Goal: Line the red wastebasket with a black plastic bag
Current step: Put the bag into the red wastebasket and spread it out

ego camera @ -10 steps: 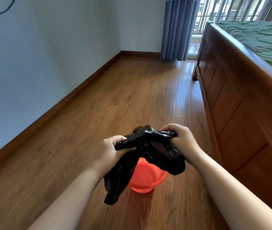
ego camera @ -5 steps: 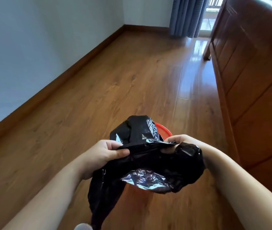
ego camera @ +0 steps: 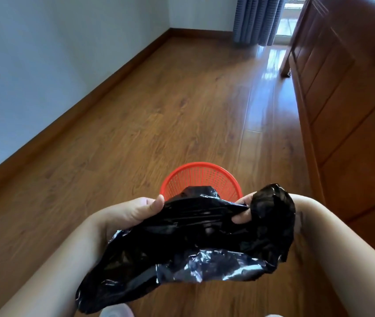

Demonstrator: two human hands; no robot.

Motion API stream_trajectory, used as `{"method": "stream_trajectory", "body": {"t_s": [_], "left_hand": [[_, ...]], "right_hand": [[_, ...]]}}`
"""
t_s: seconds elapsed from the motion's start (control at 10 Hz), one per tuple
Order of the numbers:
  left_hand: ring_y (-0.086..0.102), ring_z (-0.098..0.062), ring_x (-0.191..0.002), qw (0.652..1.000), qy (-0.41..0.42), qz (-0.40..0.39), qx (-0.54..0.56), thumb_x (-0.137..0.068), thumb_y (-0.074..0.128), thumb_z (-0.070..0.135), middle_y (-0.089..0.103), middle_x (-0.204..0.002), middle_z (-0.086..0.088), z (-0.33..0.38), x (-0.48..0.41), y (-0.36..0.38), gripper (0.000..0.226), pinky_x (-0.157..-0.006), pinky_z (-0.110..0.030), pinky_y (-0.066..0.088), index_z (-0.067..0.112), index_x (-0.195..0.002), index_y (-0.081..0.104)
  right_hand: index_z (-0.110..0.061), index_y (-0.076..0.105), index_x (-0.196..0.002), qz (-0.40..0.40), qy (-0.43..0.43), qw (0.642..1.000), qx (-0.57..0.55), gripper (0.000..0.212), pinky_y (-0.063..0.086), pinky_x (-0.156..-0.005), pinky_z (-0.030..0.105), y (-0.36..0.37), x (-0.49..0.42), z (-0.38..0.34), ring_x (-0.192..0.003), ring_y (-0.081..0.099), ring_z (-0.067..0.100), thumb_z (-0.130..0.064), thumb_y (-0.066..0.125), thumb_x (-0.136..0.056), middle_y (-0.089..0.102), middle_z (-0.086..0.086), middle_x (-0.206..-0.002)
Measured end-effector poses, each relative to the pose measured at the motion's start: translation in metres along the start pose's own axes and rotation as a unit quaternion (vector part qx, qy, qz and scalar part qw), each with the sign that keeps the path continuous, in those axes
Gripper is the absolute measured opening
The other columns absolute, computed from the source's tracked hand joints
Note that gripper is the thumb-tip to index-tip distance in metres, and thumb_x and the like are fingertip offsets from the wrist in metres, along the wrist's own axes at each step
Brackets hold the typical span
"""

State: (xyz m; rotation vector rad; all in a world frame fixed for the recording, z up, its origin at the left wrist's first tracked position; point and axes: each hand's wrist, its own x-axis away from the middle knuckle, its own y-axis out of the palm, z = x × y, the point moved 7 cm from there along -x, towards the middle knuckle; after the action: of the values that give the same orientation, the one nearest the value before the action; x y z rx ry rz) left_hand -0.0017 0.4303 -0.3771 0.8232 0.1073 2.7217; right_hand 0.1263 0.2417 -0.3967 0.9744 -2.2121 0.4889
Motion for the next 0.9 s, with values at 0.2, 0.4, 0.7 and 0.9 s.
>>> {"method": "stream_trajectory", "body": {"t_s": [0.2,0.4,0.7,0.9], "left_hand": [[0.061,-0.009,-0.057,0.957,0.109,0.268,-0.039,-0.072,0.065,0.031,0.068,-0.063,0.005,0.017,-0.027,-0.036,0.021,-0.053,-0.014,0.048,0.012,-0.08,0.068],[0.059,-0.004,-0.064,0.878,0.158,0.368,-0.262,-0.082,0.064,0.032,0.065,-0.065,0.012,0.04,-0.054,-0.058,0.014,-0.058,-0.016,0.043,0.02,-0.077,0.066],[0.058,-0.028,-0.083,0.747,0.146,0.455,-0.463,-0.09,0.053,0.03,0.066,-0.088,-0.008,0.023,-0.092,-0.081,0.021,-0.065,-0.033,0.041,0.011,-0.092,0.063],[0.058,-0.034,-0.072,0.717,0.158,0.48,-0.48,-0.088,0.055,0.022,0.064,-0.075,-0.015,0.016,-0.111,-0.093,0.02,-0.063,-0.042,0.047,0.003,-0.084,0.062]], "right_hand": [[0.003,0.064,-0.089,0.08,-0.185,0.979,0.038,0.013,0.041,-0.068,0.032,-0.005,-0.019,-0.031,-0.071,0.053,0.019,0.003,0.053,-0.083,0.061,0.008,-0.073],[-0.012,0.06,-0.079,0.2,-0.259,0.94,0.092,0.008,0.041,-0.065,0.029,-0.022,-0.048,-0.056,-0.074,0.052,0.017,-0.006,0.061,-0.074,0.056,-0.003,-0.071],[-0.002,0.059,-0.094,0.261,-0.264,0.872,0.32,0.018,0.039,-0.075,0.032,-0.019,-0.118,-0.052,-0.088,0.054,0.028,-0.012,0.063,-0.08,0.06,0.016,-0.098],[-0.009,0.057,-0.112,0.216,-0.331,0.909,0.13,0.033,0.04,-0.075,0.009,-0.042,-0.103,-0.078,-0.097,0.054,0.021,-0.004,0.064,-0.08,0.057,0.015,-0.113]]}}
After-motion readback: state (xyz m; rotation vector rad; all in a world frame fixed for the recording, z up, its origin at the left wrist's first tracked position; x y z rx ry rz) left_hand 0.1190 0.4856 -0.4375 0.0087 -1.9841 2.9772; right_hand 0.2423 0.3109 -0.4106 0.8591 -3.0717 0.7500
